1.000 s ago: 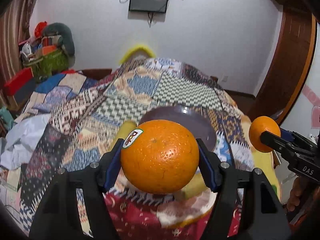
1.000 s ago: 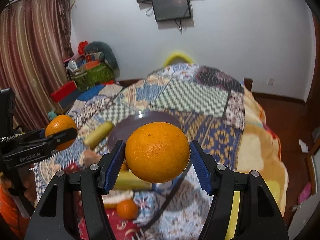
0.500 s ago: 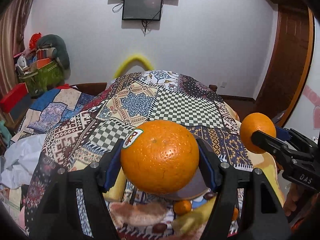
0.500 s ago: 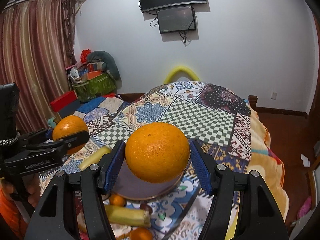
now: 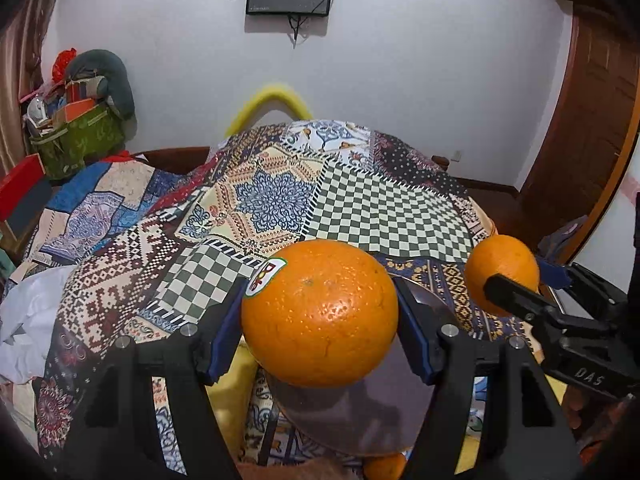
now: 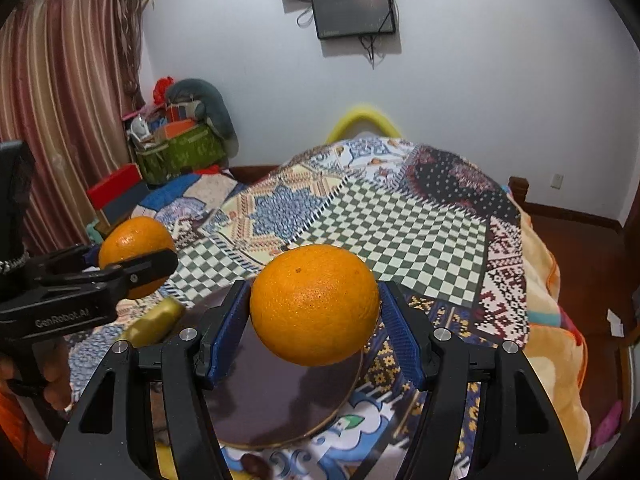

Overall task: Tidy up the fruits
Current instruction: 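Carry both oranges onto the brown plate and open both tools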

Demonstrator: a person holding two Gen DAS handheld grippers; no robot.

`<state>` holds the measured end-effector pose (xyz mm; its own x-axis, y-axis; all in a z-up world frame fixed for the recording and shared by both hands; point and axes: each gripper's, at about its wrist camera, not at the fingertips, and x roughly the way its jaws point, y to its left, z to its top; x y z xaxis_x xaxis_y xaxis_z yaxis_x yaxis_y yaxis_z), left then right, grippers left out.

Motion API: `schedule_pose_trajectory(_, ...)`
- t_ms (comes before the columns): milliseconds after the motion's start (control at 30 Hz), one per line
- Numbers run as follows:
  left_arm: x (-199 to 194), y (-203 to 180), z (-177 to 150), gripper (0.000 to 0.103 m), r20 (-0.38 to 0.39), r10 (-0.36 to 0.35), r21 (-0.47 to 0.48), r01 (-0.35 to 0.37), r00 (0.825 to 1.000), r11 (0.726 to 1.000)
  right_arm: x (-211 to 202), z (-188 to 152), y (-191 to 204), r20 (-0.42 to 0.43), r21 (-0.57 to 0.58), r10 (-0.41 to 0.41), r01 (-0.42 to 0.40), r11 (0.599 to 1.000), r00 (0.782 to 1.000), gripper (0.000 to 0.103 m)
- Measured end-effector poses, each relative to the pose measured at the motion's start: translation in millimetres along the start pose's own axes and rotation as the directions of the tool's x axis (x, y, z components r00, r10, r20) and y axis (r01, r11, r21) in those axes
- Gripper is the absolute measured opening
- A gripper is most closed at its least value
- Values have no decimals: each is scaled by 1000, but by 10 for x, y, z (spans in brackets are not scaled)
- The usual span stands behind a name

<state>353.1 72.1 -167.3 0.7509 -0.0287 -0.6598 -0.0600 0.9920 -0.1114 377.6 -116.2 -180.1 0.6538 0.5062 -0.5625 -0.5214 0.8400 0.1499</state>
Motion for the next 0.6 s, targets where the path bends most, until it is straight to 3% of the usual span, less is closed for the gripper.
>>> schedule_pose_trajectory(200, 348, 25, -11, 68, -85, -11, 9, 12, 996, 1000, 335, -15, -57, -78, -14, 0, -1, 1000, 997, 63)
schedule_pose_trajectory(600, 829, -1, -106, 68, -245, -33, 7, 36, 969, 999, 673, -106, -148, -192, -6, 28, -30, 1000, 981, 63)
